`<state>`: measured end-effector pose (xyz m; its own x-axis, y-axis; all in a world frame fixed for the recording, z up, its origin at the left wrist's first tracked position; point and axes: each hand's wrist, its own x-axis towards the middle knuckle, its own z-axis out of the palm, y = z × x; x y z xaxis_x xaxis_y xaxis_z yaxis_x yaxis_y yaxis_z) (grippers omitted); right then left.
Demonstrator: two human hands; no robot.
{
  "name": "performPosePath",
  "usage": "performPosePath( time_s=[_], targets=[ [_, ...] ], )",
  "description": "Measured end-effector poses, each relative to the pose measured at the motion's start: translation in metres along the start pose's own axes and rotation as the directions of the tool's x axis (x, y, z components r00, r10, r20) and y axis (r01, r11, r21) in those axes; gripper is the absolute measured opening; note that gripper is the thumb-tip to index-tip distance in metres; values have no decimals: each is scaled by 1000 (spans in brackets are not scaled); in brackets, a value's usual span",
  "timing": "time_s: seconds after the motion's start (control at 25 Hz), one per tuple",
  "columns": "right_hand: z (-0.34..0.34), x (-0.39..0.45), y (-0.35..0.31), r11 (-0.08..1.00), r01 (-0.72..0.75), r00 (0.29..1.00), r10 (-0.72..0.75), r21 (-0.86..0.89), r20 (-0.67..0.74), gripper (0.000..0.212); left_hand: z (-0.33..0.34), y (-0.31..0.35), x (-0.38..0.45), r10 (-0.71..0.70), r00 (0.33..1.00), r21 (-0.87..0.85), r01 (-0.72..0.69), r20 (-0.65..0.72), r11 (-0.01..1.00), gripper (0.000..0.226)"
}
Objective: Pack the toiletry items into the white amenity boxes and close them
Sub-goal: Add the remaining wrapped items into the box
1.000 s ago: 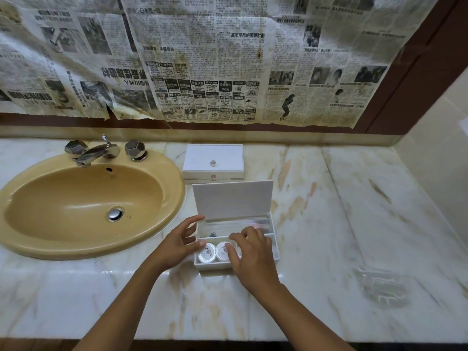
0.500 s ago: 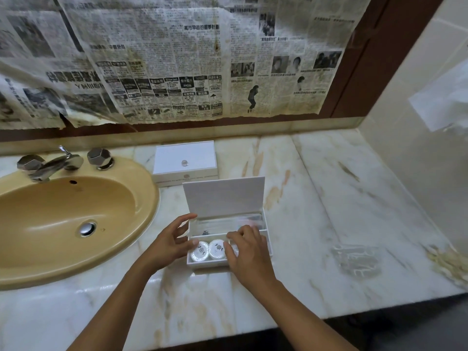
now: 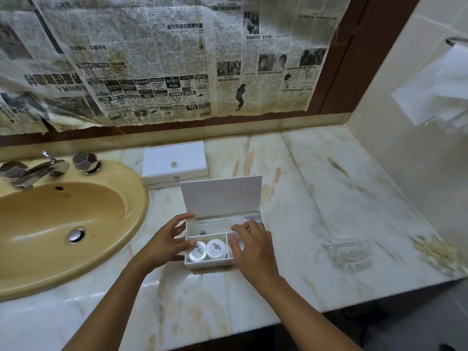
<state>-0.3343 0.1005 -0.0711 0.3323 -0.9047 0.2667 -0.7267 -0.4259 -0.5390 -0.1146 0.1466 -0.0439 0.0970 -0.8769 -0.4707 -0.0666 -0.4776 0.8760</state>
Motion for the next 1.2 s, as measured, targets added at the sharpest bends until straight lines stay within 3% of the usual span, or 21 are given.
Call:
performPosePath(
  time_s=[0.32,0.56,0.8,1.0,1.2],
  targets=[
    [-17,10,34,994,-106,953,108,20,-284,26,6,9,3,-10,1000,53,9,19,999,57],
    [-30,2,95,906,-404,851,321,-127,-416,27,7,12,5,-14,999,67,12,32,998,57],
    [-39,-14,132,773,-587,791,483,-242,-375,37,7,14,7,-24,999,69,20,49,997,56],
    [-44,-23,148,590,-760,648,723,-273,-241,47,7,15,9,-33,998,69,29,60,997,57],
    [-28,-17,127,697,-666,745,640,-266,-189,40,7,15,10,-41,997,82,35,65,996,56]
  ],
)
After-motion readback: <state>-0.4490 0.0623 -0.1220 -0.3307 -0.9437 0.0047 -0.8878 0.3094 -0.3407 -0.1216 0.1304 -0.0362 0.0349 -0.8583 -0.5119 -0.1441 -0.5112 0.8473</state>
